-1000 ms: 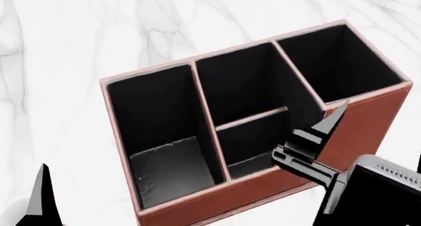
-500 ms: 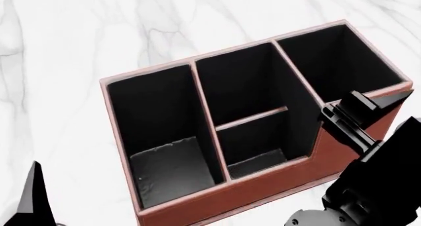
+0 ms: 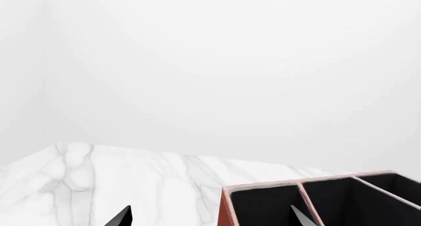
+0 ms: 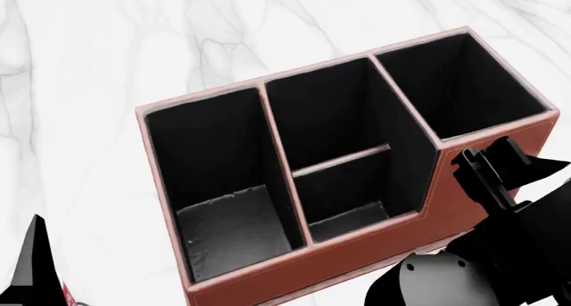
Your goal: Pick up the book and place it in the left compartment of the caddy.
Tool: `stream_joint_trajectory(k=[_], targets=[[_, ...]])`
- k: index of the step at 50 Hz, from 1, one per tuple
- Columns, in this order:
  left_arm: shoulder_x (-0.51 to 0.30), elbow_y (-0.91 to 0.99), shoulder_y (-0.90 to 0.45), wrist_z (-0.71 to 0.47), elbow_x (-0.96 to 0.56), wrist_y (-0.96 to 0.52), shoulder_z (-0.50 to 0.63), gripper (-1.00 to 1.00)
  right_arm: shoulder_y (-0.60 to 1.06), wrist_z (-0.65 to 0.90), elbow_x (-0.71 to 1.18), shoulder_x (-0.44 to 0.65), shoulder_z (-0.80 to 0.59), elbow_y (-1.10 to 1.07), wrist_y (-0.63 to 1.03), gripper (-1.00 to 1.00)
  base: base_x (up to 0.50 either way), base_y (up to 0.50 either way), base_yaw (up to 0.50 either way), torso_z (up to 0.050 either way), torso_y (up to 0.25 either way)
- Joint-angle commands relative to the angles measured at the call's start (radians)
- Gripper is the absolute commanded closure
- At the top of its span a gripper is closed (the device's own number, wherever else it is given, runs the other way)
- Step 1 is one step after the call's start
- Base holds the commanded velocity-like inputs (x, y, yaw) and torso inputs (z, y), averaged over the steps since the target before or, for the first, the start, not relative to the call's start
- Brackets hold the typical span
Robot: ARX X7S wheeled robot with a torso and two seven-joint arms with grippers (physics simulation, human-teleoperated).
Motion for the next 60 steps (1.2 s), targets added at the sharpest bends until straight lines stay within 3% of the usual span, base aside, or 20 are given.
stream_joint_trajectory(k=[1,24,37,46,60], targets=[[-0.008,0.007,0.000,-0.010,-0.012,-0.001,-0.002,-1.00,0.015,0.122,0.061,0.022,-0.014,0.062,-0.049,-1.00,0.00,0.00,0.00,0.000,0.000],[-0.020,-0.001,-0.003,-0.019,-0.023,0.012,-0.001,-1.00,0.034,0.336,0.145,-0.017,0.015,0.155,-0.181,-1.00,0.00,0.00,0.00,0.000,0.000],[-0.022,-0.013,0.000,-0.017,-0.025,0.029,0.003,-1.00,0.037,0.336,0.180,-0.017,0.096,0.263,-0.295,-1.00,0.00,0.00,0.00,0.000,0.000],[-0.026,-0.014,0.002,-0.019,-0.033,0.035,0.000,-1.00,0.046,0.336,0.130,-0.017,0.162,0.262,-0.216,-1.00,0.00,0.00,0.00,0.000,0.000],[-0.033,-0.005,0.001,-0.026,-0.044,0.031,-0.001,-1.00,0.040,0.336,0.153,-0.017,0.155,0.330,-0.233,-1.00,0.00,0.00,0.00,0.000,0.000]])
